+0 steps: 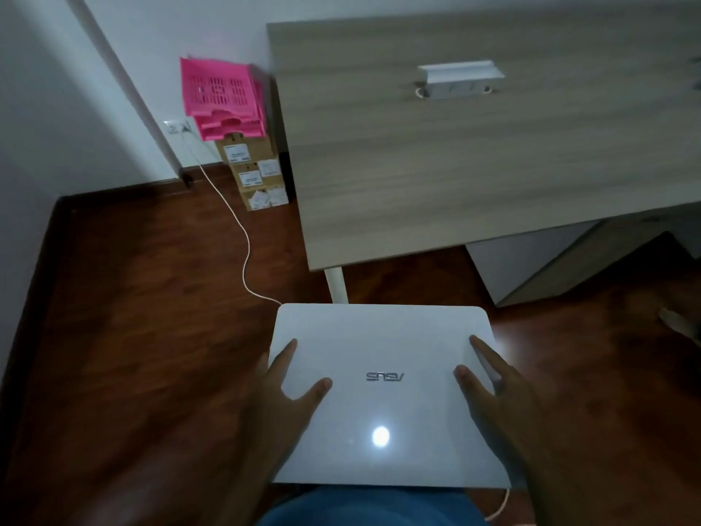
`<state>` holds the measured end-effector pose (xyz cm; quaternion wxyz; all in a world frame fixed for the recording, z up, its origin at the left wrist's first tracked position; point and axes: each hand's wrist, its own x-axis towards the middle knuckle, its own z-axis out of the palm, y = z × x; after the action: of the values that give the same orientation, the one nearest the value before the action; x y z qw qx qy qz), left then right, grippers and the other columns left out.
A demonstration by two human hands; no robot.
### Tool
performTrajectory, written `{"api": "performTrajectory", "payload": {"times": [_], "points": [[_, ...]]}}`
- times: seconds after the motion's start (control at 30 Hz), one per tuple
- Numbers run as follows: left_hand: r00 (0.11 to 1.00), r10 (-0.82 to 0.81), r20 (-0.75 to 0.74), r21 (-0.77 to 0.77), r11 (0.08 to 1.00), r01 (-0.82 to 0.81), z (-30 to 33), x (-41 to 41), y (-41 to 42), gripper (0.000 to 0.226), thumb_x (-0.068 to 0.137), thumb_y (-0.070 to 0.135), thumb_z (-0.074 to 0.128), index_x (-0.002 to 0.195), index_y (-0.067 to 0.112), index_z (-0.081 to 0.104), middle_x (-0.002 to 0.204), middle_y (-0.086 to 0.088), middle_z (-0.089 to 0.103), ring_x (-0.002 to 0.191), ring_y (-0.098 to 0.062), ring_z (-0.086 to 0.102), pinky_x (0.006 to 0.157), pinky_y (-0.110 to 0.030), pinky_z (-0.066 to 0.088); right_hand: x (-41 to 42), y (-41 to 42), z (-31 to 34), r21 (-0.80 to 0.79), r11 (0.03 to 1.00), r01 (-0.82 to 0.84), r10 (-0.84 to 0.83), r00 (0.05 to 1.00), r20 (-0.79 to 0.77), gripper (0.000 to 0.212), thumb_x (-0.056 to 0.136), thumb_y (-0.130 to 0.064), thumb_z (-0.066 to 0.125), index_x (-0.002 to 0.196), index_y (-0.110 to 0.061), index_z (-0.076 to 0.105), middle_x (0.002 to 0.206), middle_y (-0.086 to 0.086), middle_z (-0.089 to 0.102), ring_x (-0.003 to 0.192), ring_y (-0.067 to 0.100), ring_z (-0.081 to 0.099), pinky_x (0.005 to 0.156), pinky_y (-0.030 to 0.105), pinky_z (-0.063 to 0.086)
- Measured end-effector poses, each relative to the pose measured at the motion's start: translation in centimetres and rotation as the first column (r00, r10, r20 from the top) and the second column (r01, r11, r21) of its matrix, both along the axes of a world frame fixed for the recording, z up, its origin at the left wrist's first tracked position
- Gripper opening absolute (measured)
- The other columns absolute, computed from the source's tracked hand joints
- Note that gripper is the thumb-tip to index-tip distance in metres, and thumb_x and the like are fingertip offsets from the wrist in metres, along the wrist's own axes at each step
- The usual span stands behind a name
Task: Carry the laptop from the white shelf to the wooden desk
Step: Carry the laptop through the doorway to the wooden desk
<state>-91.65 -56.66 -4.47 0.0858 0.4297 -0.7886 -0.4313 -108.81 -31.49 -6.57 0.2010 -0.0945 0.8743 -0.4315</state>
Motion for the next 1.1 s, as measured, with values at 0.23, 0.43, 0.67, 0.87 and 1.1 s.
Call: {"api": "performTrajectory", "payload": {"times": [0.23,0.43,0.67,0.87,1.1], "points": [[0.998,0.059,0.031,-0.04,0.998,-0.057,-2.3,-15.3,-5.3,0.08,0.072,0.054,0.072,0.142,0.035,0.039,0.142,0.002,0.045,0.124,-0.015,0.046,0.097,-0.029,0.036,-18.1,-6.8,-0.6,-0.016,0.997,-0.081,0.081,0.995,0.064,0.062,0.084,-0.049,0.063,0.142,-0.05,0.039,0.126,-0.006,0.05,0.109,0.014,0.054,0.09,0.039,0.051],[0.994,0.076,0.075,-0.045,0.996,-0.073,-2.9,-25.8,-9.9,0.079,0.074,0.053,0.07,0.143,0.031,0.04,0.146,-0.003,0.043,0.131,-0.021,0.042,0.104,-0.032,0.031,-29.9,-12.3,-1.2,0.018,0.982,-0.19,0.187,0.977,0.098,0.075,0.083,-0.048,0.066,0.148,-0.045,0.029,0.125,-0.001,0.043,0.112,0.017,0.05,0.095,0.037,0.046],[0.986,0.103,0.128,-0.043,0.994,-0.099,-4.8,-31.2,-15.4,0.079,0.076,0.05,0.071,0.144,0.028,0.039,0.148,-0.008,0.04,0.134,-0.024,0.041,0.107,-0.036,0.032,-35.3,-18.0,-3.3,-0.005,0.967,-0.254,0.253,0.958,0.138,0.079,0.084,-0.04,0.068,0.151,-0.039,0.027,0.133,0.005,0.042,0.118,0.017,0.045,0.096,0.03,0.037],[0.978,0.126,0.166,-0.03,0.992,-0.123,-6.2,-32.6,-17.9,0.078,0.077,0.047,0.071,0.145,0.026,0.038,0.148,-0.011,0.04,0.134,-0.028,0.04,0.109,-0.04,0.031,-36.7,-20.8,-4.6,0.038,0.953,-0.3,0.293,0.947,0.134,0.081,0.084,-0.042,0.066,0.152,-0.039,0.023,0.138,0.007,0.038,0.121,0.02,0.044,0.094,0.029,0.036],[0.975,0.175,0.135,-0.052,0.984,-0.169,-6.9,-33.4,-18.8,0.079,0.077,0.047,0.071,0.145,0.028,0.036,0.151,-0.012,0.035,0.136,-0.029,0.036,0.108,-0.041,0.031,-37.8,-22.8,-5.0,0.043,0.951,-0.305,0.301,0.95,0.085,0.08,0.084,-0.039,0.067,0.152,-0.036,0.025,0.137,0.008,0.038,0.119,0.02,0.045,0.093,0.028,0.035]]}}
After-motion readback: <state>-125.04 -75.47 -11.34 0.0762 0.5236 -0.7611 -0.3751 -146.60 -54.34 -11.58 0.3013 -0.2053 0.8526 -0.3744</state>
